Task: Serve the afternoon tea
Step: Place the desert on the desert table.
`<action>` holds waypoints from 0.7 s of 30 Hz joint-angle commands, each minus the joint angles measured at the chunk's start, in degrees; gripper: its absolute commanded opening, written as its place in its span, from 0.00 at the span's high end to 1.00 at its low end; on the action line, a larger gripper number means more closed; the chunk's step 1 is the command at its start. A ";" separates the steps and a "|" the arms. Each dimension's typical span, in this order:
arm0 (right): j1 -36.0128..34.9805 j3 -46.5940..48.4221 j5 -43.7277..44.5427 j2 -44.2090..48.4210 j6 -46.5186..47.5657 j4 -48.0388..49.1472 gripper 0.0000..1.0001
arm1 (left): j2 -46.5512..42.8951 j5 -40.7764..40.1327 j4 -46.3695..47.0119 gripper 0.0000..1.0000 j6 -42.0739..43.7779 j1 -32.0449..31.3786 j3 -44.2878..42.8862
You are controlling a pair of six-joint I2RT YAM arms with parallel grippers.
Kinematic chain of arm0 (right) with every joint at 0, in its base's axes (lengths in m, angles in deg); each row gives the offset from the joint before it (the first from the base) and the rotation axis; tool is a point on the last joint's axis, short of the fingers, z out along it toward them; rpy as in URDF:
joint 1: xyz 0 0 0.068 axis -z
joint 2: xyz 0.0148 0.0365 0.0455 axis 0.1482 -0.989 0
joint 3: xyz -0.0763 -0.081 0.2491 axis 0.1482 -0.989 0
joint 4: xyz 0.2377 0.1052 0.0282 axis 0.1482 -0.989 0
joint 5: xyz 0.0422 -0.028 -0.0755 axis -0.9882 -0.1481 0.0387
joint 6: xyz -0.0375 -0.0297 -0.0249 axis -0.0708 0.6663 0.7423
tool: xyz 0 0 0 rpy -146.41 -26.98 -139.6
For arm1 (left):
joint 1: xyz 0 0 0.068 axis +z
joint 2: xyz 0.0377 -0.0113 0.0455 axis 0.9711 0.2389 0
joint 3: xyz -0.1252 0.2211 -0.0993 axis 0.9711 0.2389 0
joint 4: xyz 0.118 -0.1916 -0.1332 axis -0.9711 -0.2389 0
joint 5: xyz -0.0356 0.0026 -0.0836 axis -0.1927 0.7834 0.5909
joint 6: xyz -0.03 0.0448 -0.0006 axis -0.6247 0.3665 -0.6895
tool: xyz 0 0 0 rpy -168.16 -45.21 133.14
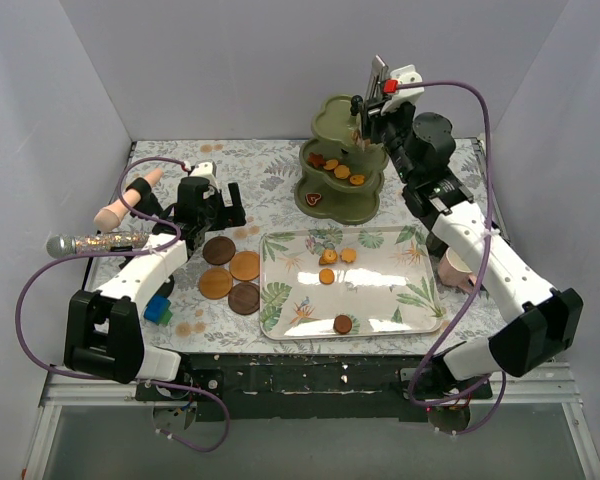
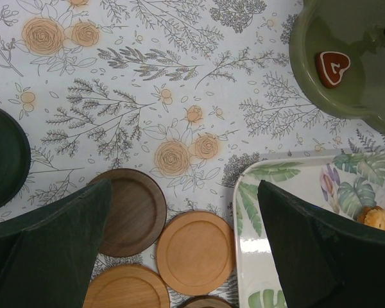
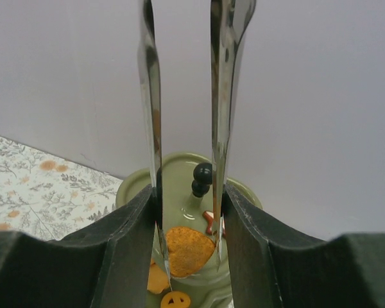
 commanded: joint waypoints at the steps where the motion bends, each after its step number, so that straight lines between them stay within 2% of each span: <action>1: 0.97 5.82 -3.01 -2.86 -0.09 4.91 0.65 | -0.04 -1.30 0.24 0.02 0.80 0.11 -1.17; 13: 2.73 13.46 -4.86 -11.04 -1.41 3.16 0.65 | 0.41 -1.48 0.15 0.02 1.07 0.11 -1.26; 21: 2.99 15.75 -5.04 -13.24 -2.20 1.40 0.60 | 0.41 -1.56 -0.02 0.02 1.15 0.11 -1.35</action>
